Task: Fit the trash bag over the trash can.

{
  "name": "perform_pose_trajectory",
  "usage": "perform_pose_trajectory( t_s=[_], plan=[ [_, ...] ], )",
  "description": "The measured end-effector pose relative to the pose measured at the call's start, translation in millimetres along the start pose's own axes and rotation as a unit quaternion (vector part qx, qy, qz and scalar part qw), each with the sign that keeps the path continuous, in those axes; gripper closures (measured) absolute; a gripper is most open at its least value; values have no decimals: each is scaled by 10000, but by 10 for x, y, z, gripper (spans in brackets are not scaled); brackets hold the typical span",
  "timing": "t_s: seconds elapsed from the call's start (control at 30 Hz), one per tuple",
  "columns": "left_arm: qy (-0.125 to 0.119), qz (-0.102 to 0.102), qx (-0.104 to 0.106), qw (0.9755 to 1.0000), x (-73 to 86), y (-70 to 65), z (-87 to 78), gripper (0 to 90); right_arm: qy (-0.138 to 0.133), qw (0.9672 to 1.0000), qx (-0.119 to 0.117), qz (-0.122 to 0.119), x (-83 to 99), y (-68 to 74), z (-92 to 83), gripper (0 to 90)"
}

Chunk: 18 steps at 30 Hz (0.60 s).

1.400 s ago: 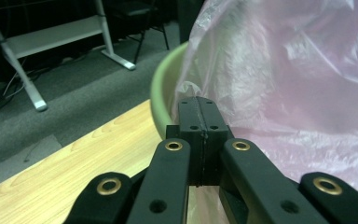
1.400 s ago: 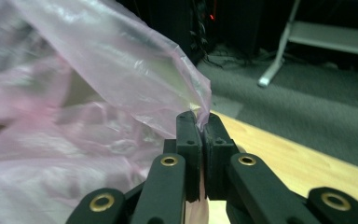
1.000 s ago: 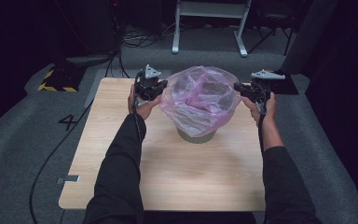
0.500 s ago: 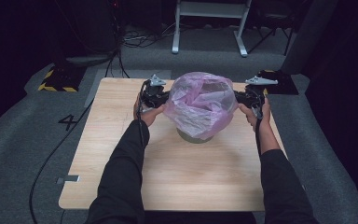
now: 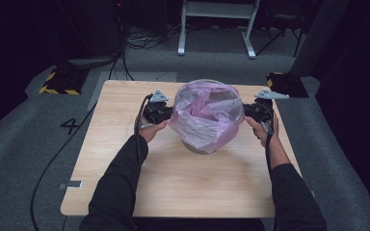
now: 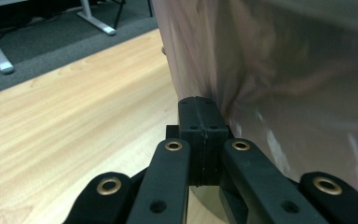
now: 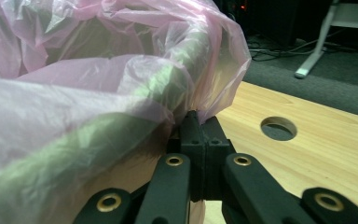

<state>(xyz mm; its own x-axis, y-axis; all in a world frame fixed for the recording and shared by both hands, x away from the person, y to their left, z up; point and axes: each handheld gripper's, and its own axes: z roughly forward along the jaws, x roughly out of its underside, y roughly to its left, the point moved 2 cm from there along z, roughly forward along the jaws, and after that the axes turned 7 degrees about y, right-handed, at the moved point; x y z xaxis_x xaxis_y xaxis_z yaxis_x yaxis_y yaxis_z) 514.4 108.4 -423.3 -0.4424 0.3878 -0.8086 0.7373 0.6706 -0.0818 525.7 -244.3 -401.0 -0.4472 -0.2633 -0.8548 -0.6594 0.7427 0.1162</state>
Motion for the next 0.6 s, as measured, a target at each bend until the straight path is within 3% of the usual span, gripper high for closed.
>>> perform_pose_trajectory(
  t_s=[0.23,0.43,0.5,0.57,0.6],
  plan=[
    [328,118,51,9994,195,-56,63,900,8,9999,-113,-15,120,50,-16,900],
    [566,191,29,9982,311,-51,114,900,142,9998,-113,116,236,-20,24,900],
    [589,151,-89,9981,337,-19,91,899,155,9997,-92,148,259,-43,18,900],
    [415,-37,-350,9985,330,67,-6,880,143,9998,-13,155,259,-69,-8,877],
    [300,-183,-405,9986,314,118,-73,778,134,9998,71,133,251,-83,-31,839]
  ],
)
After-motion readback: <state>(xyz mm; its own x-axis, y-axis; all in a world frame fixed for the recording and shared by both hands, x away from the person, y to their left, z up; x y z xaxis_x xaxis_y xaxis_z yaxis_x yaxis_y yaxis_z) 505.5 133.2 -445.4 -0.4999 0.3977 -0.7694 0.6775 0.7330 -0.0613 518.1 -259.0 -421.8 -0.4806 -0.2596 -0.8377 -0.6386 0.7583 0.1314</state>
